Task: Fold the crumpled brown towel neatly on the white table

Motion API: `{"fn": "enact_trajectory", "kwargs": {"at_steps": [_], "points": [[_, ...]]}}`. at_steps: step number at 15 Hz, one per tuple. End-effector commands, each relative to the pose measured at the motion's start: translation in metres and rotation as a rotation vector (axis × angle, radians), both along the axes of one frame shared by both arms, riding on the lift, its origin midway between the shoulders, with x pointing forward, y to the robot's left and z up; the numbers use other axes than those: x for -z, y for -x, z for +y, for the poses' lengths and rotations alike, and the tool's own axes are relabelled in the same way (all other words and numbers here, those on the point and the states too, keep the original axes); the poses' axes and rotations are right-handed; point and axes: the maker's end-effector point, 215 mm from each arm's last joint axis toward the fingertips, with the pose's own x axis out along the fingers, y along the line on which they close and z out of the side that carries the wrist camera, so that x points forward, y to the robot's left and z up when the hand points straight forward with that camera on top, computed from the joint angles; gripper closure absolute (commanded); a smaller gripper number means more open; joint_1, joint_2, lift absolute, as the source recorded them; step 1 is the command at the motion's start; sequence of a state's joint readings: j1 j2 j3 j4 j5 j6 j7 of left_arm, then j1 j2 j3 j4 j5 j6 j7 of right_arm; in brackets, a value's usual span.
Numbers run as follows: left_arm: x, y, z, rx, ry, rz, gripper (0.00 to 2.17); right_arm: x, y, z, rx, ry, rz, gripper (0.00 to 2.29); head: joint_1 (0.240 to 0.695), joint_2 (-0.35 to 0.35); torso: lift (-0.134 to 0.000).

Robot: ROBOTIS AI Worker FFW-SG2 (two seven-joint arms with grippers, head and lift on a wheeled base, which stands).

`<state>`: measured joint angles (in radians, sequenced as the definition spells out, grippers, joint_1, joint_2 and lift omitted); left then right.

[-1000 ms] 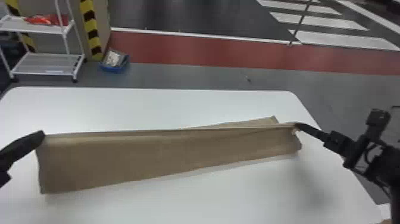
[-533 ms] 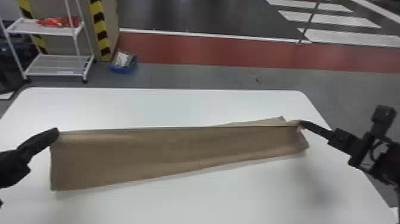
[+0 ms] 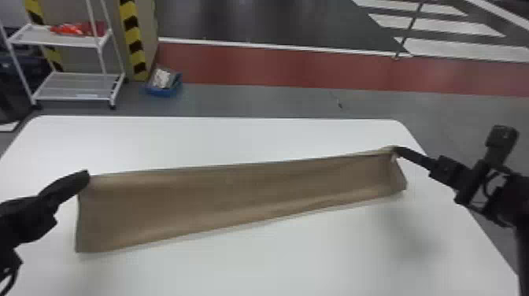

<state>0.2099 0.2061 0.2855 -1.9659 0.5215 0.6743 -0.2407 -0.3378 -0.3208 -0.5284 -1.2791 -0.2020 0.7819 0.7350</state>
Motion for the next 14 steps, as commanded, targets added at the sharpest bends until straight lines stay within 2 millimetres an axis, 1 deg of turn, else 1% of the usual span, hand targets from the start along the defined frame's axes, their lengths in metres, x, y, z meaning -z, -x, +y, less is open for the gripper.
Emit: {"fn": "enact_trajectory", "kwargs": {"at_steps": [1, 2, 4, 5, 6, 7, 8, 9, 11, 12, 13, 14], "points": [[0.004, -0.001, -0.003, 0.002, -0.007, 0.008, 1.62, 0.016, -0.003, 0.009, -0.012, 0.008, 0.025, 1.53, 0.695, -0.154, -0.124], [0.004, -0.002, -0.003, -0.001, -0.009, 0.009, 1.62, 0.019, -0.008, 0.009, -0.008, 0.039, 0.017, 1.53, 0.695, -0.152, -0.124], [0.009, -0.005, -0.004, -0.001, -0.014, 0.016, 1.62, 0.026, -0.017, 0.016, -0.021, 0.071, 0.015, 1.50, 0.695, -0.148, -0.124], [0.009, -0.006, -0.005, -0.004, -0.015, 0.014, 1.56, 0.030, -0.020, 0.017, -0.012, 0.090, 0.020, 1.23, 0.695, -0.143, -0.124], [0.005, -0.010, -0.005, -0.014, -0.017, -0.009, 1.27, 0.031, -0.024, 0.016, -0.003, 0.117, 0.004, 0.57, 0.695, -0.141, -0.124], [-0.002, -0.013, -0.004, -0.022, -0.024, -0.039, 0.83, 0.027, -0.028, 0.014, 0.002, 0.142, -0.029, 0.00, 0.695, -0.141, -0.124], [-0.003, -0.013, -0.003, -0.024, -0.026, -0.041, 0.33, 0.023, -0.032, 0.011, 0.008, 0.169, -0.076, 0.00, 0.695, -0.140, -0.124], [-0.003, -0.014, -0.002, -0.026, -0.028, -0.043, 0.04, 0.016, -0.036, 0.007, 0.020, 0.185, -0.125, 0.00, 0.695, -0.139, -0.124], [-0.003, -0.014, 0.003, -0.038, -0.033, -0.049, 0.03, 0.016, -0.037, 0.004, 0.031, 0.187, -0.140, 0.06, 0.695, -0.140, -0.124], [-0.001, -0.013, 0.002, -0.036, -0.035, -0.046, 0.03, 0.020, -0.034, 0.004, 0.032, 0.184, -0.137, 0.07, 0.695, -0.140, -0.124], [0.000, -0.012, 0.003, -0.034, -0.035, -0.043, 0.03, 0.021, -0.031, 0.004, 0.035, 0.177, -0.141, 0.07, 0.695, -0.140, -0.124], [0.001, -0.009, 0.004, -0.036, -0.034, -0.041, 0.03, 0.027, -0.023, 0.003, 0.039, 0.160, -0.138, 0.07, 0.695, -0.140, -0.124]]}}
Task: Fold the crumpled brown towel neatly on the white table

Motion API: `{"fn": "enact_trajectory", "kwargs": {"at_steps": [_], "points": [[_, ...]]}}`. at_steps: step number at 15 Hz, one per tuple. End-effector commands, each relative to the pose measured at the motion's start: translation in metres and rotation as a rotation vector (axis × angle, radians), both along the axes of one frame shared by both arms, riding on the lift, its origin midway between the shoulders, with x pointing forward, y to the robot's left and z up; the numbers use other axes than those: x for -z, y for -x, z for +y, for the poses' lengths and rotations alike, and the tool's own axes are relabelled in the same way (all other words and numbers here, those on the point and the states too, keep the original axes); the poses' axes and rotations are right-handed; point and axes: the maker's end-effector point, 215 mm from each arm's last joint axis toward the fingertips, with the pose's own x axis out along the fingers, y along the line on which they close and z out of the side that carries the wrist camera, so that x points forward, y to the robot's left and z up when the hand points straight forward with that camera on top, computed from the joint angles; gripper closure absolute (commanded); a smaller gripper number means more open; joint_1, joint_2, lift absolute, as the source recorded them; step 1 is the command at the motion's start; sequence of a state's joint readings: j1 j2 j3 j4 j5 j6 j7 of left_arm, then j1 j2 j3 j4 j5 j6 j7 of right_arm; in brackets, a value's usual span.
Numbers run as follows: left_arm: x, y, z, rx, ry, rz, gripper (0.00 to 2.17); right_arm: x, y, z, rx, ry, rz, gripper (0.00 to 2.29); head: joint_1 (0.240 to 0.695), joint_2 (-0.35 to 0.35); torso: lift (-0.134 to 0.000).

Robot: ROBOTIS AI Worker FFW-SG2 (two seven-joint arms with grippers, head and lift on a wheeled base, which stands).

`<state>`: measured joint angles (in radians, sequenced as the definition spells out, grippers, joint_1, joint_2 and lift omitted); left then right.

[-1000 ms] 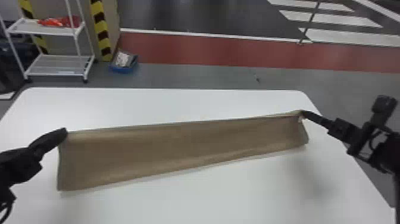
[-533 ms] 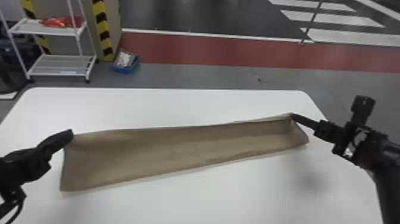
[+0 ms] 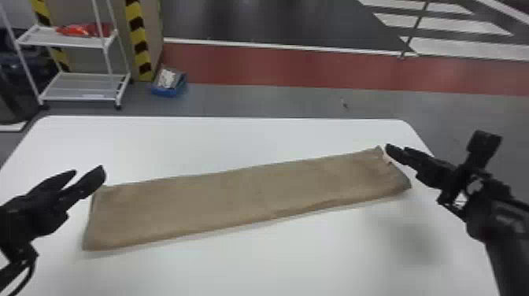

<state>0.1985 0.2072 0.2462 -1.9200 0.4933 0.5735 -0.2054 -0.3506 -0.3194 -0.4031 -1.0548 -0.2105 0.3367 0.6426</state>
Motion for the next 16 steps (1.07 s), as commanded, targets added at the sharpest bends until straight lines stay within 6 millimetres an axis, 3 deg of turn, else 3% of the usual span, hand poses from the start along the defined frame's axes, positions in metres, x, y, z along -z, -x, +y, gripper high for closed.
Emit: {"fn": "enact_trajectory", "kwargs": {"at_steps": [1, 4, 6, 8, 11, 13, 16], "points": [[0.000, 0.009, 0.002, 0.002, 0.011, 0.002, 0.03, 0.004, 0.018, -0.001, 0.003, -0.026, -0.014, 0.07, 0.695, -0.140, -0.124], [-0.006, 0.026, 0.012, -0.010, 0.031, -0.003, 0.03, -0.007, 0.046, -0.002, -0.006, -0.016, -0.030, 0.07, 0.695, -0.142, -0.124], [-0.006, 0.038, 0.017, -0.020, 0.054, 0.001, 0.03, -0.015, 0.063, -0.016, 0.010, -0.002, -0.046, 0.07, 0.695, -0.141, -0.124], [-0.001, 0.043, 0.020, -0.028, 0.057, 0.013, 0.03, -0.012, 0.071, -0.019, 0.005, -0.006, -0.030, 0.07, 0.695, -0.145, -0.124], [0.013, 0.052, 0.012, -0.012, 0.069, 0.051, 0.06, -0.013, 0.086, -0.034, 0.028, -0.014, -0.037, 0.08, 0.695, -0.159, -0.124], [0.021, 0.056, 0.002, 0.006, 0.080, 0.072, 0.22, -0.006, 0.093, -0.033, 0.023, -0.022, -0.023, 0.08, 0.695, -0.179, -0.124], [0.037, 0.063, -0.011, 0.026, 0.047, 0.102, 0.27, -0.008, 0.104, -0.029, 0.012, -0.014, -0.025, 0.08, 0.695, -0.196, -0.124]]}}
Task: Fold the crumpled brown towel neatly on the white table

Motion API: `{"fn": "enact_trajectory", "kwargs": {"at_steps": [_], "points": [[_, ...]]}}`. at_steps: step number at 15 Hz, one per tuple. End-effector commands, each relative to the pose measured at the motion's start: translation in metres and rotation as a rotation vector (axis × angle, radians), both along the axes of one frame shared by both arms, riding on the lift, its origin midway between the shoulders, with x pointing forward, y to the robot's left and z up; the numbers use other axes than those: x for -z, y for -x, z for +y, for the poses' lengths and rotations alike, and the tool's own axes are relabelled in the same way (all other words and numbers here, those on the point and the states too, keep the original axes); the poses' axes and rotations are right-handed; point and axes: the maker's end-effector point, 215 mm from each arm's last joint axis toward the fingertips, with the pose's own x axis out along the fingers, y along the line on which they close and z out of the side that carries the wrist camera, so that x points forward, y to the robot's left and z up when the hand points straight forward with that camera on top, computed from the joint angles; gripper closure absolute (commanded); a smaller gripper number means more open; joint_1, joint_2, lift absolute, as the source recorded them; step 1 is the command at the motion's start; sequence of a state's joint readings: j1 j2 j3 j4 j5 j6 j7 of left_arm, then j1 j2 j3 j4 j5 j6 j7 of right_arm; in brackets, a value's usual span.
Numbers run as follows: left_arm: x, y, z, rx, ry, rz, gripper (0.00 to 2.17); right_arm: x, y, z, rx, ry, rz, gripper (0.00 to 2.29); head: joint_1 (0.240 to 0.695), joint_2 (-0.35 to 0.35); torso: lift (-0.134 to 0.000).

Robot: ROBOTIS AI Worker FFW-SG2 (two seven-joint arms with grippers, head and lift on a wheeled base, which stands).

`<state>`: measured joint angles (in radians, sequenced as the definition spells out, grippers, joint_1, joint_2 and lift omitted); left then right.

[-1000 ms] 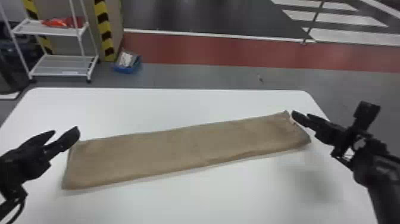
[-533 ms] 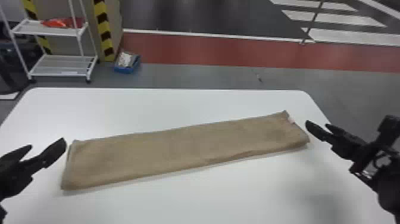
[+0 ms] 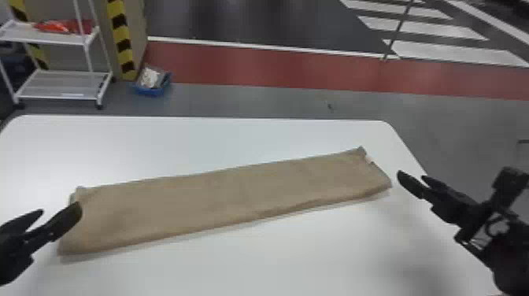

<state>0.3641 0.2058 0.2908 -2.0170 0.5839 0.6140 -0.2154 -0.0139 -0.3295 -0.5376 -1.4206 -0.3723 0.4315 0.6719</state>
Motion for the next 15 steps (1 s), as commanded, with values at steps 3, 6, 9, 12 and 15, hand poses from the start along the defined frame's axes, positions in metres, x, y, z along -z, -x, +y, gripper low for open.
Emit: {"fn": "enact_trajectory", "kwargs": {"at_steps": [3, 6, 9, 12, 15], "points": [[0.021, 0.014, -0.011, 0.030, -0.035, 0.041, 0.46, -0.005, 0.014, 0.009, -0.022, 0.023, -0.007, 0.08, 0.695, -0.210, -0.124], [0.036, 0.018, -0.011, 0.041, -0.072, 0.068, 0.60, -0.007, 0.017, 0.022, -0.034, -0.013, -0.004, 0.08, 0.695, -0.214, -0.124], [0.043, 0.013, -0.005, 0.034, -0.081, 0.080, 0.64, -0.012, 0.025, 0.039, -0.054, 0.010, 0.000, 0.08, 0.695, -0.200, -0.124], [0.047, 0.011, -0.004, 0.036, -0.101, 0.085, 0.77, -0.019, 0.029, 0.036, -0.050, 0.009, -0.002, 0.08, 0.695, -0.178, -0.124], [0.051, 0.010, -0.005, 0.042, -0.119, 0.091, 0.82, -0.017, 0.032, 0.027, -0.032, -0.012, -0.001, 0.08, 0.695, -0.180, -0.124]]}}
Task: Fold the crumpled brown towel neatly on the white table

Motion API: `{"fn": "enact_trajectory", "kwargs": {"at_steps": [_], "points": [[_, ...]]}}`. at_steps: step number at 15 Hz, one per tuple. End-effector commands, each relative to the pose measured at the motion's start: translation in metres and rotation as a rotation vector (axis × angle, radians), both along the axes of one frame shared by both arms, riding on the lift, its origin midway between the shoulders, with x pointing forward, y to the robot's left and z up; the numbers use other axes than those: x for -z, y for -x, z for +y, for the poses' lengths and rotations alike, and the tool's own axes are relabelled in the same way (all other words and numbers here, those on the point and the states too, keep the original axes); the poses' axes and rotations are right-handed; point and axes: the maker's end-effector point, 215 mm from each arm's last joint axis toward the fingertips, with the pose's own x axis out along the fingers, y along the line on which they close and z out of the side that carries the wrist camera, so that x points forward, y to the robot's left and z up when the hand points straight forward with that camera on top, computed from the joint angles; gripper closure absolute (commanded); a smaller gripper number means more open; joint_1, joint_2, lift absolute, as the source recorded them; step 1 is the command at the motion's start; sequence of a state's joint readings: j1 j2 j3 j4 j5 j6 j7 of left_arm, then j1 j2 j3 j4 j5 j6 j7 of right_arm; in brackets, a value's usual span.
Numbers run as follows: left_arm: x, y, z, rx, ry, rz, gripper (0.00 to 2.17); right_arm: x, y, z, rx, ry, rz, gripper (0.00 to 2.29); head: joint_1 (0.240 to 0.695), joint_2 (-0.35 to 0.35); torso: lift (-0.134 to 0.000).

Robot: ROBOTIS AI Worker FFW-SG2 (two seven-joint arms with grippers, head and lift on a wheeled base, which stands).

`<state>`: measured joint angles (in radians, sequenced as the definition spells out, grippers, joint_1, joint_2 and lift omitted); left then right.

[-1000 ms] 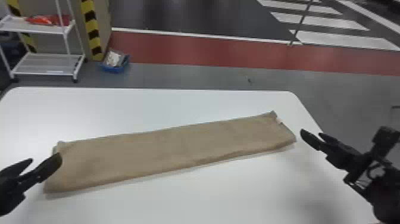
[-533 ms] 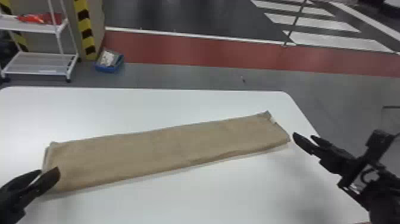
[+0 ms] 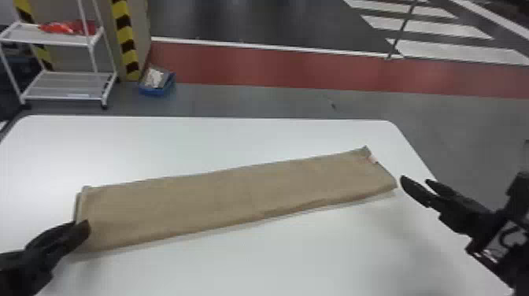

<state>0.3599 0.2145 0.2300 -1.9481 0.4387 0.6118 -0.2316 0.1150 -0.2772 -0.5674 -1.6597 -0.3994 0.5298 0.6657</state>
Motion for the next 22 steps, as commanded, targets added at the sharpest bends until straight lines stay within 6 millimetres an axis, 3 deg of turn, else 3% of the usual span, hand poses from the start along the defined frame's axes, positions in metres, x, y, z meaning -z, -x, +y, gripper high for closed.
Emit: {"fn": "enact_trajectory", "kwargs": {"at_steps": [1, 3, 4, 7, 11, 15, 19, 22], "points": [[0.002, -0.003, -0.001, 0.003, -0.013, 0.001, 1.09, 0.001, 0.003, -0.006, 0.014, -0.019, 0.000, 0.08, 0.695, -0.183, -0.124], [0.001, -0.005, -0.001, -0.003, -0.014, -0.002, 1.39, 0.002, 0.004, -0.006, 0.013, -0.024, 0.001, 0.08, 0.695, -0.189, -0.124], [-0.001, -0.007, -0.001, -0.006, -0.016, -0.006, 1.45, 0.001, 0.005, -0.006, 0.013, -0.025, 0.000, 0.08, 0.695, -0.190, -0.124], [-0.011, -0.017, 0.001, -0.009, -0.017, -0.027, 1.45, 0.000, 0.008, -0.009, 0.020, -0.038, -0.004, 0.08, 0.695, -0.192, -0.124], [-0.034, -0.051, 0.007, -0.016, -0.018, -0.078, 1.45, 0.004, 0.012, -0.009, 0.019, -0.043, 0.010, 0.08, 0.695, -0.188, -0.124], [-0.031, -0.087, 0.008, -0.009, -0.026, -0.074, 1.45, 0.006, 0.022, -0.005, 0.015, -0.046, 0.034, 0.08, 0.695, -0.174, -0.124], [-0.035, -0.100, 0.022, -0.033, -0.035, -0.088, 1.45, 0.007, 0.026, -0.002, 0.015, -0.046, 0.045, 0.08, 0.695, -0.165, -0.124], [-0.037, -0.096, 0.030, -0.035, -0.032, -0.082, 1.45, 0.006, 0.020, 0.001, 0.012, -0.044, 0.042, 0.08, 0.695, -0.146, -0.124]]}}
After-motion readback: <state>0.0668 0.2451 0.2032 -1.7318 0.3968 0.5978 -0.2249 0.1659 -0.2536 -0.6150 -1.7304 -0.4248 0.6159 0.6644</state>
